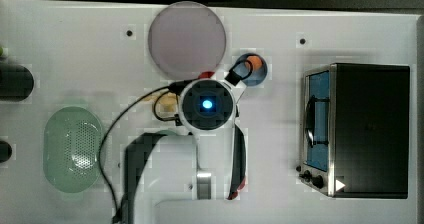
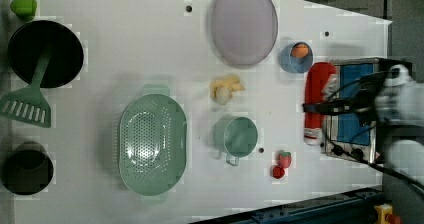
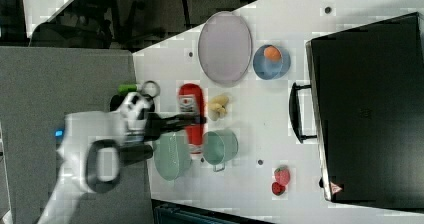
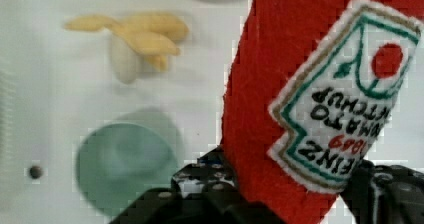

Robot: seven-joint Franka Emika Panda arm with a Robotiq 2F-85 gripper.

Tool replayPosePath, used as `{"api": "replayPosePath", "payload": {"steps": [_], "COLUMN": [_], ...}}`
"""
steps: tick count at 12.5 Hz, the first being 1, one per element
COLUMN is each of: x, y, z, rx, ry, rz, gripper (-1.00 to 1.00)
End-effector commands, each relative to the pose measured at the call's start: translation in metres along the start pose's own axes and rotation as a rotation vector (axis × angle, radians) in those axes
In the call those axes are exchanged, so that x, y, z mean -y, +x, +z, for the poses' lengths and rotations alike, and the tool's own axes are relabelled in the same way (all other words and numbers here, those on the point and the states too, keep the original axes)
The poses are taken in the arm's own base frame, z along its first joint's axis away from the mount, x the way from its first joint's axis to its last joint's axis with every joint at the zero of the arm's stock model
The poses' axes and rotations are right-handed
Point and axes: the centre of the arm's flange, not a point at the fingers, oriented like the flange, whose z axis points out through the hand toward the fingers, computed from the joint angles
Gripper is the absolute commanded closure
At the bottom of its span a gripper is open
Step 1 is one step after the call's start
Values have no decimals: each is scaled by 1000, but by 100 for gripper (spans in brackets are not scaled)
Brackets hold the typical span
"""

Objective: Pick Ketchup from the table and place it in strainer.

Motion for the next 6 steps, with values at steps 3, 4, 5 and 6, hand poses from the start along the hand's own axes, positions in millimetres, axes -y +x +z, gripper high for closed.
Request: {"api": "replayPosePath", "payload": {"steps": [3, 4, 5, 6], "x": [100, 123, 146, 170], "y": [12, 11, 9, 6], "z": [-54, -56, -55, -52], "rx": [-46, -53, -54, -52], "ry": [-18, -18, -11, -3], "rz": [41, 67, 99, 128], "gripper": [-16, -16, -16, -16]}}
